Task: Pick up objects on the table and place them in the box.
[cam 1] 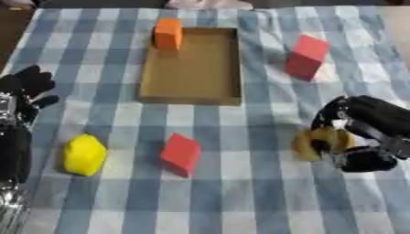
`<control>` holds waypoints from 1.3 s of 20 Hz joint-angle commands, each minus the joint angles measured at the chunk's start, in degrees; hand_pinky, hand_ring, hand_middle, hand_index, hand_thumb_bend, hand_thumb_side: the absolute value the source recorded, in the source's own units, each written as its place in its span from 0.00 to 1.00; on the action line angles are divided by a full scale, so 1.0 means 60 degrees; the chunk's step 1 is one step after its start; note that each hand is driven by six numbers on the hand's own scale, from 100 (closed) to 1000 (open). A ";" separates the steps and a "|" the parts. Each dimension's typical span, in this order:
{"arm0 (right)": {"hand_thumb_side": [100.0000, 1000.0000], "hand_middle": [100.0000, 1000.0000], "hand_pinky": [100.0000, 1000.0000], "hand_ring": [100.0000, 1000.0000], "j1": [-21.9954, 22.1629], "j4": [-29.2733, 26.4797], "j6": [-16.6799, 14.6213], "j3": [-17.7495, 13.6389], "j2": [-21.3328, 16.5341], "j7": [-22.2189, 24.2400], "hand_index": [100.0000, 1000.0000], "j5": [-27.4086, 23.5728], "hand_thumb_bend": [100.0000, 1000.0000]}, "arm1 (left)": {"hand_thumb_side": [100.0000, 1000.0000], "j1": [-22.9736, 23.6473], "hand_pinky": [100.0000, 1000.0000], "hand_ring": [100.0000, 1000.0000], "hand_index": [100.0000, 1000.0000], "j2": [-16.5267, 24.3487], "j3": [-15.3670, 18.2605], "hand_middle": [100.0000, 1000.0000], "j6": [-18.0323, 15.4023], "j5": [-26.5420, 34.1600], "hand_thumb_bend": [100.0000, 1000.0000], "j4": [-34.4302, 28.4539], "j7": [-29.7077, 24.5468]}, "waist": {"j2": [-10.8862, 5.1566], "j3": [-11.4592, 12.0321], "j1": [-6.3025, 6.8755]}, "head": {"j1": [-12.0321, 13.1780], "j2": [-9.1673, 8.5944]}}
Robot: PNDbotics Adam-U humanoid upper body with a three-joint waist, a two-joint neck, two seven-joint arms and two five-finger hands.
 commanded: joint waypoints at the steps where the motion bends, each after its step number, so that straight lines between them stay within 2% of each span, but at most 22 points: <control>1: 0.00 0.37 0.76 0.63 -0.0109 -0.0254 -0.0024 -0.0248 -0.0362 -0.0176 0.60 -0.0133 0.00 | 0.97 -0.0068 0.76 0.81 0.85 0.0075 0.0041 0.72 -0.0016 0.0016 0.08 -0.0204 -0.0030 | -0.0220 -0.0019 -0.0017 | 0.0007 -0.0096; 8: 0.00 0.36 0.76 0.63 -0.0468 -0.1052 0.0244 -0.0756 -0.0506 -0.0253 0.61 -0.0834 0.00 | 0.97 -0.0071 0.76 0.81 0.85 0.0107 0.0046 0.72 -0.0033 0.0027 0.08 -0.0204 -0.0032 | -0.0275 -0.0020 -0.0083 | 0.0027 -0.0106; 12: 0.00 0.36 0.77 0.63 -0.1736 -0.0904 0.0447 -0.0676 -0.0195 0.0095 0.61 -0.1398 0.00 | 0.96 -0.0120 0.76 0.81 0.85 0.0166 0.0010 0.72 -0.0052 0.0032 0.08 -0.0204 -0.0069 | -0.0295 0.0070 -0.0130 | -0.0086 -0.0115; 16: 0.00 0.36 0.77 0.63 -0.3412 0.0259 0.0299 -0.0324 0.0609 0.0672 0.60 -0.1677 0.00 | 0.96 -0.0252 0.76 0.81 0.85 0.0245 -0.0066 0.72 -0.0068 0.0052 0.07 -0.0204 -0.0156 | -0.0279 0.0279 -0.0242 | -0.0339 -0.0183; 17: 0.12 0.36 0.77 0.63 -0.3746 0.0652 0.0146 -0.0268 0.0831 0.0766 0.60 -0.1677 0.00 | 0.96 -0.0290 0.76 0.81 0.85 0.0274 -0.0075 0.72 -0.0066 0.0033 0.07 -0.0204 -0.0173 | -0.0267 0.0350 -0.0285 | -0.0403 -0.0202; 18: 0.00 0.36 0.77 0.63 -0.4047 0.1073 -0.0024 -0.0241 0.1050 0.0823 0.60 -0.1656 0.00 | 0.96 -0.0328 0.76 0.81 0.85 0.0293 -0.0090 0.72 -0.0074 0.0038 0.07 -0.0204 -0.0187 | -0.0251 0.0430 -0.0329 | -0.0464 -0.0226; 21: 0.01 0.35 0.77 0.63 -0.4704 0.2307 -0.0535 -0.0303 0.1666 0.0802 0.61 -0.1571 0.00 | 0.96 -0.0430 0.77 0.81 0.85 0.0362 -0.0114 0.72 -0.0102 0.0060 0.07 -0.0204 -0.0218 | -0.0186 0.0691 -0.0463 | -0.0644 -0.0305; 26: 0.03 0.34 0.78 0.64 -0.5361 0.3834 -0.1141 -0.0564 0.2540 0.0636 0.61 -0.1280 0.00 | 0.95 -0.0652 0.77 0.81 0.85 0.0432 -0.0165 0.72 -0.0160 0.0090 0.07 -0.0204 -0.0278 | -0.0070 0.1056 -0.0607 | -0.1027 -0.0449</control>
